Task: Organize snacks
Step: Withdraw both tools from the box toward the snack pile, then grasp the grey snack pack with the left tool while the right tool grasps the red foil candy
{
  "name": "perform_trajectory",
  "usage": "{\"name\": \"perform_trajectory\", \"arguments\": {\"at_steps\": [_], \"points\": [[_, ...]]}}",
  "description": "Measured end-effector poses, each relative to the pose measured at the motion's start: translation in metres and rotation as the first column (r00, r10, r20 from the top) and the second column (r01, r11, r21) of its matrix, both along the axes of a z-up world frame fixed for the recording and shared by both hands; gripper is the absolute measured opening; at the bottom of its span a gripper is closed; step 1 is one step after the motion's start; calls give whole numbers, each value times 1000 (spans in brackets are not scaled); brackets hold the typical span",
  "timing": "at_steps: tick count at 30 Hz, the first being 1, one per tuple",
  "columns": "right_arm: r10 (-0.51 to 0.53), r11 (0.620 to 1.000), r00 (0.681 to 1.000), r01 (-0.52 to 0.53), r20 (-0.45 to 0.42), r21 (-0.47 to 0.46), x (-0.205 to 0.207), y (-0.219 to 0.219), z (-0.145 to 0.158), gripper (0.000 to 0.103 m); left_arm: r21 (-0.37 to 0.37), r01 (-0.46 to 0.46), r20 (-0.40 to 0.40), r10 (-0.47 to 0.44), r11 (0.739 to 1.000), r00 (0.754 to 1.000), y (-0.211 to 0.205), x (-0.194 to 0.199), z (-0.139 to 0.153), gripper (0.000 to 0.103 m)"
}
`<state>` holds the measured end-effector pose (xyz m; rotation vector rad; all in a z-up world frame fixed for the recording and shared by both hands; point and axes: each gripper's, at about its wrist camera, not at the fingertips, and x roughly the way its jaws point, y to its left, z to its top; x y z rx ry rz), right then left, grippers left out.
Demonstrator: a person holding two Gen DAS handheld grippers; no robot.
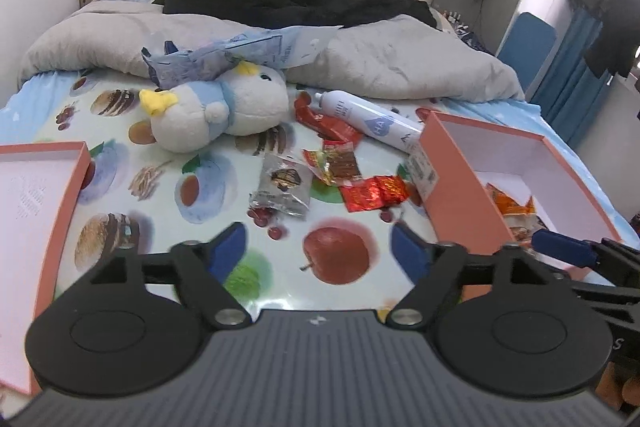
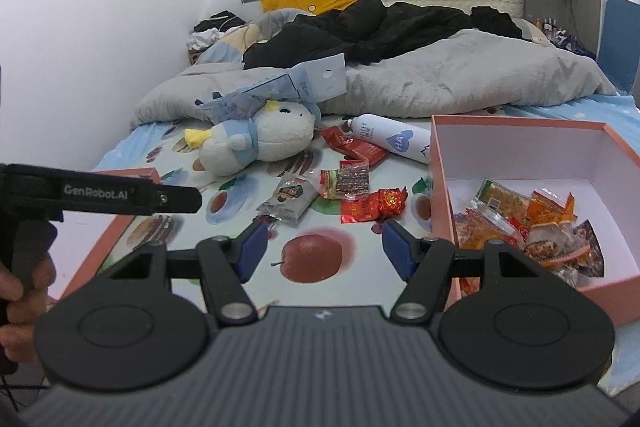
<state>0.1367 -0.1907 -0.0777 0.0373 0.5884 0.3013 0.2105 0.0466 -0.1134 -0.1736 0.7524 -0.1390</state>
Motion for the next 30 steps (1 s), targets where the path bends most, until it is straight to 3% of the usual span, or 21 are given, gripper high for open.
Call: {"name": "perform_trajectory", "arguments": {"at_steps": [5, 19, 30], "points": [[8, 1000, 1000, -8, -2, -10, 19, 8, -9, 66, -14, -43, -53, 42, 999, 998, 16, 23, -22, 89], [17, 995, 999, -20, -30, -103, 89, 37, -54, 66, -75, -9, -100, 1, 997, 995, 28, 93, -82, 89], [-77, 975, 994, 60, -75, -212, 158, 53, -101, 64, -130, 15, -143, -33, 991, 989, 33, 175, -127, 89]]}}
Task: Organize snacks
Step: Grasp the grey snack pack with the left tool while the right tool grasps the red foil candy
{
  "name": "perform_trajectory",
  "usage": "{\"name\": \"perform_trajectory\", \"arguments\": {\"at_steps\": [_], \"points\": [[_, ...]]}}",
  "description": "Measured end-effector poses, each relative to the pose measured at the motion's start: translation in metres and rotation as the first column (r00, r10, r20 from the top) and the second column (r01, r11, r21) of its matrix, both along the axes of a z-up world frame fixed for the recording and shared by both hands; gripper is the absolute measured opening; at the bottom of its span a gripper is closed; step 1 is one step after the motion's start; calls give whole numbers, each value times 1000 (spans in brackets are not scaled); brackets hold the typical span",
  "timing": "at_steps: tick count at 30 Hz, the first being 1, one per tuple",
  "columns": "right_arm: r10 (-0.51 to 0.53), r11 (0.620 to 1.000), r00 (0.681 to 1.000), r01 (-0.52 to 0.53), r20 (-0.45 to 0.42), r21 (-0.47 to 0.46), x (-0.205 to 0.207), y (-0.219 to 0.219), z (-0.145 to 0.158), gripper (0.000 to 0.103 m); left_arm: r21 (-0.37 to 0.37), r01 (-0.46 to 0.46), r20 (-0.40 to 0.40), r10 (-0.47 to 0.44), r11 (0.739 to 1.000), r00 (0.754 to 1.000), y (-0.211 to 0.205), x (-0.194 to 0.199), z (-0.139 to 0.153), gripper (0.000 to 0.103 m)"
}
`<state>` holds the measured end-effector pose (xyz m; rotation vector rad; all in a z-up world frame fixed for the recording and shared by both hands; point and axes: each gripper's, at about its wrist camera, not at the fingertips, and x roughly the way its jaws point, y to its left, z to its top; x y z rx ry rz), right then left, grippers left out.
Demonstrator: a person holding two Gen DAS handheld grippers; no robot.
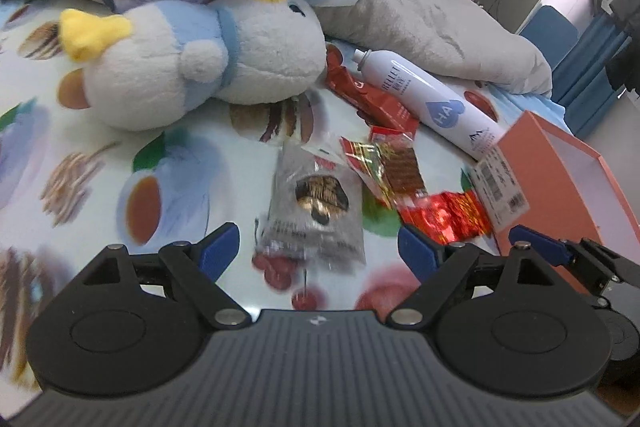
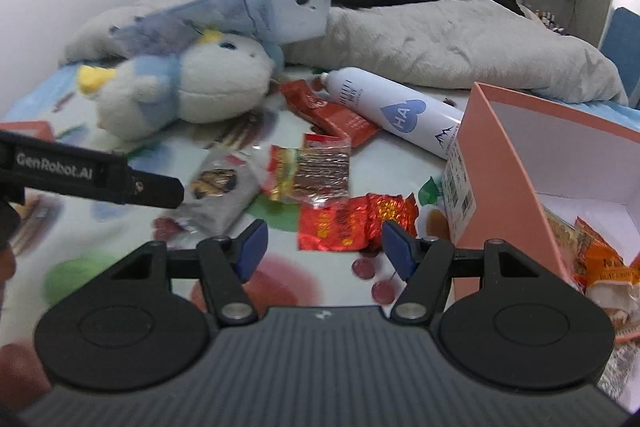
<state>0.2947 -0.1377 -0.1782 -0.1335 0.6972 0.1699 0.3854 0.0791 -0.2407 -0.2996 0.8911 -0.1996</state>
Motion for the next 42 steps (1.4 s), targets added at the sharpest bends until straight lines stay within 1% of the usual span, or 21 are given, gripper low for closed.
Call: {"name": "perform_trajectory", "arguments": {"at_steps": [2, 5, 8, 11, 12, 13, 16, 21, 25, 27, 28, 29, 33, 35, 38, 40, 42], "points": [[-18, 999, 1000, 18, 16, -37, 12, 5, -4, 65, 13, 15, -1, -15, 1000, 1000, -4, 13, -7, 89], [-49, 997, 999, 51, 22, -66, 31, 4, -9, 65, 36, 38, -3, -38, 999, 999, -11, 26, -17, 89], [-74, 990, 997, 78, 36, -115, 46, 2, -17, 65, 44, 60, 7, -61, 997, 998, -16, 32, -25, 89], [-98, 975, 993, 109, 65, -194, 55, 3, -25, 65, 81, 83, 14, -84, 993, 996, -22, 36, -32, 89], [-95, 971, 993, 109, 74, -213, 57, 4, -27, 64, 90, 93, 15, -95, 992, 995, -24, 37, -34, 89], [-95, 971, 993, 106, 63, -214, 61, 4, -30, 65, 100, 101, 14, -102, 990, 995, -26, 39, -35, 89], [-96, 974, 995, 100, 29, -203, 67, 2, -37, 64, 131, 124, 14, -126, 984, 992, -31, 40, -38, 89], [-109, 983, 994, 104, -25, -148, 72, -3, -44, 64, 170, 117, 21, -122, 979, 992, -37, 42, -41, 88], [-112, 987, 993, 106, -44, -123, 70, -5, -47, 65, 196, 110, 24, -116, 974, 993, -42, 40, -42, 83], [-107, 989, 993, 100, -57, -110, 69, -6, -48, 66, 225, 106, 25, -114, 969, 993, -44, 38, -42, 79], [-103, 990, 993, 97, -60, -105, 68, -7, -49, 66, 233, 107, 25, -116, 967, 993, -45, 37, -42, 74], [-101, 991, 993, 95, -68, -93, 67, -8, -49, 66, 240, 103, 24, -112, 965, 993, -46, 37, -42, 72], [-85, 996, 990, 81, -113, -38, 61, -15, -49, 67, 244, 97, 17, -104, 965, 994, -44, 33, -41, 66], [-69, 998, 988, 69, -137, -9, 58, -18, -48, 65, 242, 92, 13, -99, 966, 995, -44, 28, -40, 65], [-31, 999, 985, 38, -167, 38, 50, -21, -46, 58, 238, 93, 4, -96, 967, 995, -46, 17, -39, 64], [11, 999, 985, -5, -172, 39, 41, -19, -46, 53, 235, 87, -1, -89, 968, 996, -47, 8, -38, 63], [34, 998, 984, -26, -177, 51, 31, -19, -45, 48, 235, 71, -3, -72, 969, 997, -47, -3, -37, 63]]}}
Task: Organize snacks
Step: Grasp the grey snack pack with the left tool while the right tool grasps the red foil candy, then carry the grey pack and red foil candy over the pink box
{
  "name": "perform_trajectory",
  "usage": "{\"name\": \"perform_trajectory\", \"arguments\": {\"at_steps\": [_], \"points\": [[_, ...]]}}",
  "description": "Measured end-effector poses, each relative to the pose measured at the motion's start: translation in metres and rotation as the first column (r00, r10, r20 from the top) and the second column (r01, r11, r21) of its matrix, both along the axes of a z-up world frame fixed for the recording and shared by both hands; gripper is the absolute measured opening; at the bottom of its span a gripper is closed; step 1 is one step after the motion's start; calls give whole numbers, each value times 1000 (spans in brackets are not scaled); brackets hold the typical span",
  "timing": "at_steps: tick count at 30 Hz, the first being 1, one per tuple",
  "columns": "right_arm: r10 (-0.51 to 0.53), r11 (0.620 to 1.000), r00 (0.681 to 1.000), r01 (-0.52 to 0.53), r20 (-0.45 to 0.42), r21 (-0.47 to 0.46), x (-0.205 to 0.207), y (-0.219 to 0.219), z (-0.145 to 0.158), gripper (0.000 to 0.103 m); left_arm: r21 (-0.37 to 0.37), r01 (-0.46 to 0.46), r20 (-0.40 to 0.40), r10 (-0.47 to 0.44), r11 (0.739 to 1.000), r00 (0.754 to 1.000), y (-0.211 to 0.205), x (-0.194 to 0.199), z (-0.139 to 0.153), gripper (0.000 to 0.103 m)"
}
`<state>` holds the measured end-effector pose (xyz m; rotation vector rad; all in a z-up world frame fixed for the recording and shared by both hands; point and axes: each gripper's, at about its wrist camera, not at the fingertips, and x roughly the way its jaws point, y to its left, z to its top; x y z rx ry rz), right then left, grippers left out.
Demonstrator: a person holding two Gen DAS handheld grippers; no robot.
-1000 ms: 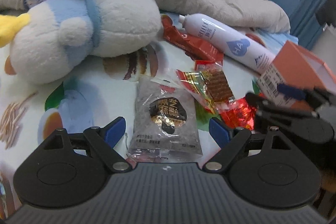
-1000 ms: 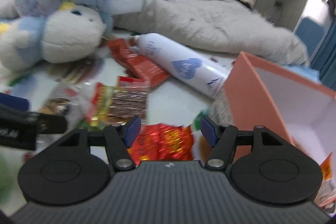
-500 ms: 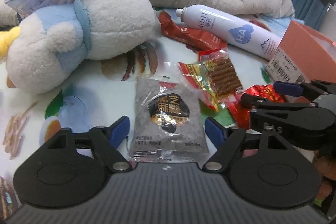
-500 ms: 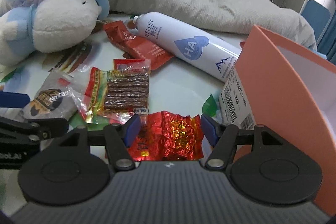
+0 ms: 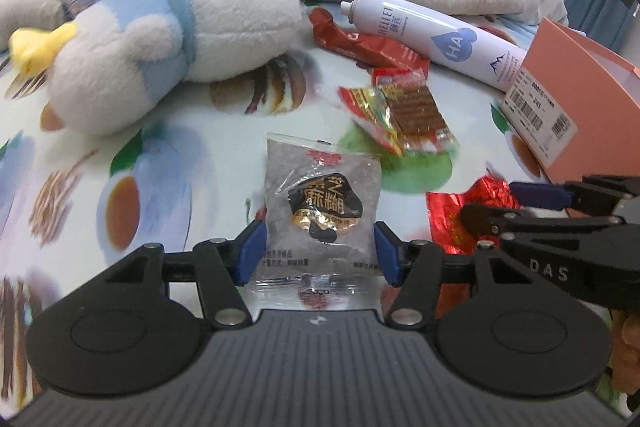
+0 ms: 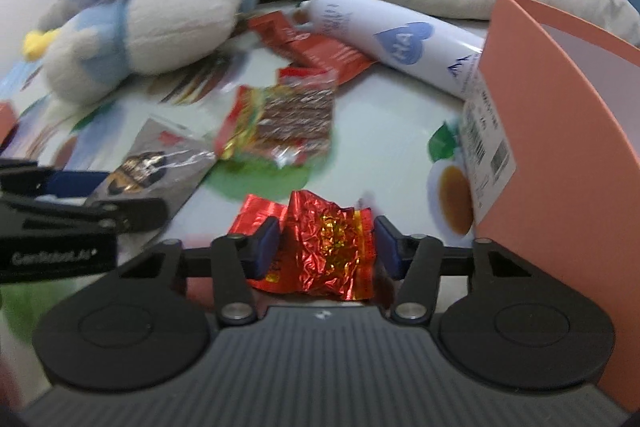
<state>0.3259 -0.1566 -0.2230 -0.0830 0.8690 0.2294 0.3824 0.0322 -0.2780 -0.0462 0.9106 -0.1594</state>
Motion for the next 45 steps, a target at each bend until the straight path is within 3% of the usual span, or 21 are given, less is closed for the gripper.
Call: {"name": "perform_trajectory", "arguments": {"at_steps": [8, 17, 29, 39, 45], "points": [[32, 999, 999, -32, -2, 15, -40, -5, 8, 34, -35, -70, -19, 70, 997, 997, 5, -42, 7, 63], [22, 998, 1000, -21, -18, 55, -84, -16, 17, 33, -94, -137, -51, 133, 986, 990, 9, -88, 17, 63], [36, 996, 999, -38, 27, 81, -130, -27, 53, 33, -149, -183, -48, 177, 972, 983, -7, -141, 49, 63], [50, 988, 995, -61, 81, 143, -149, -34, 89, 33, -184, -238, -26, 237, 954, 971, 4, -159, 90, 63], [46, 984, 989, -70, 142, 166, -152, -42, 115, 33, -205, -212, -7, 215, 955, 977, 0, -158, 118, 63]]}}
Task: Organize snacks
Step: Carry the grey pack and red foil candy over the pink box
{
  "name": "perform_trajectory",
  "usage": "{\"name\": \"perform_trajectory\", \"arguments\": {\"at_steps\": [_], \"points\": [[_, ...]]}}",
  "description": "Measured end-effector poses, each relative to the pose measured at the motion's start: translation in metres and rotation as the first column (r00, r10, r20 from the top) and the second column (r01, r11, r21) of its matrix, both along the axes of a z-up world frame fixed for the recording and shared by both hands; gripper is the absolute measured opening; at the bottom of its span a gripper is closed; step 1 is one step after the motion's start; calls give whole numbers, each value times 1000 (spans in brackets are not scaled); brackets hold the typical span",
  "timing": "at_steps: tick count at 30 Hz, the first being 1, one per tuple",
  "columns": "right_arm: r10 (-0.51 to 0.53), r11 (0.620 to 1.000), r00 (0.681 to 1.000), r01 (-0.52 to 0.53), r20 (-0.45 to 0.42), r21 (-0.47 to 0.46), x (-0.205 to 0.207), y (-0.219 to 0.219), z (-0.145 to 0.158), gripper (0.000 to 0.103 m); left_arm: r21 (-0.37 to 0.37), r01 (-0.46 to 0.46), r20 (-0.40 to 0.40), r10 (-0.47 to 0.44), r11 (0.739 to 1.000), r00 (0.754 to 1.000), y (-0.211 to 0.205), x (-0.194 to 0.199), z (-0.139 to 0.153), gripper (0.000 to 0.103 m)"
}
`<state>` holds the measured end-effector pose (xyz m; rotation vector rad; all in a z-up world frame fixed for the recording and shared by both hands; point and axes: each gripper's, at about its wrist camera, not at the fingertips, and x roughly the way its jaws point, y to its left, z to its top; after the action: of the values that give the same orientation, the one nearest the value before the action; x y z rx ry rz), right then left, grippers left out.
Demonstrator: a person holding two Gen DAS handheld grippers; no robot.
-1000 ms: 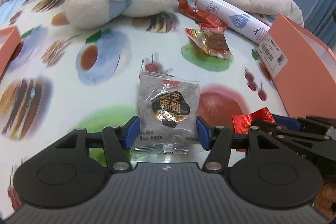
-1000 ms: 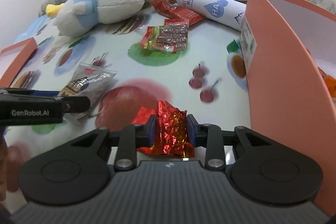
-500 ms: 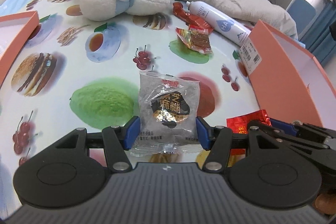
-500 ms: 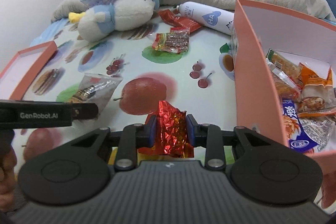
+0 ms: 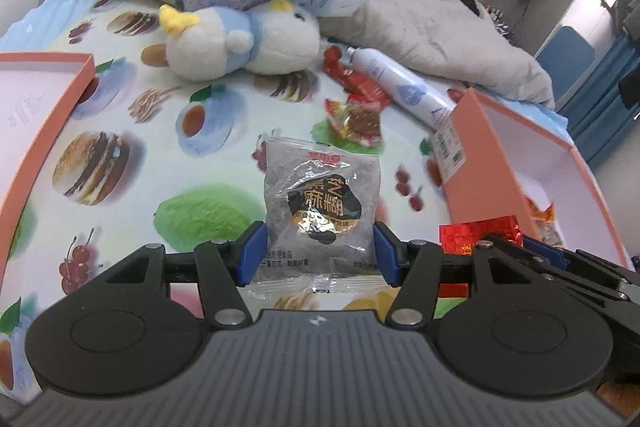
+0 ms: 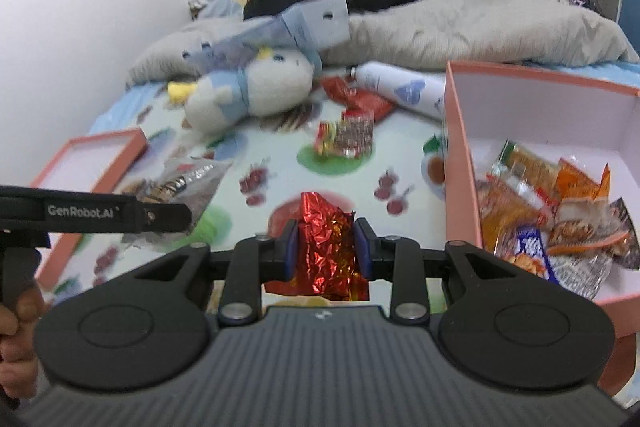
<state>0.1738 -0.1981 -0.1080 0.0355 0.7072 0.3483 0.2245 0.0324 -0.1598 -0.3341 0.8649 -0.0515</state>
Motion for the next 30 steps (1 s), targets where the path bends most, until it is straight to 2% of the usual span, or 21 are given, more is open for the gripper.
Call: {"name": "perform_trajectory", "arguments": {"at_steps": [10, 30], "points": [[-3, 1000, 995, 3, 97, 4, -1, -25, 39, 33, -46, 42, 64, -39, 998, 997, -19, 7, 45, 63], [-100, 995, 961, 100, 259, 12, 13, -79, 103, 33, -46, 141, 201, -129, 989, 971, -72, 35, 119, 63]]}}
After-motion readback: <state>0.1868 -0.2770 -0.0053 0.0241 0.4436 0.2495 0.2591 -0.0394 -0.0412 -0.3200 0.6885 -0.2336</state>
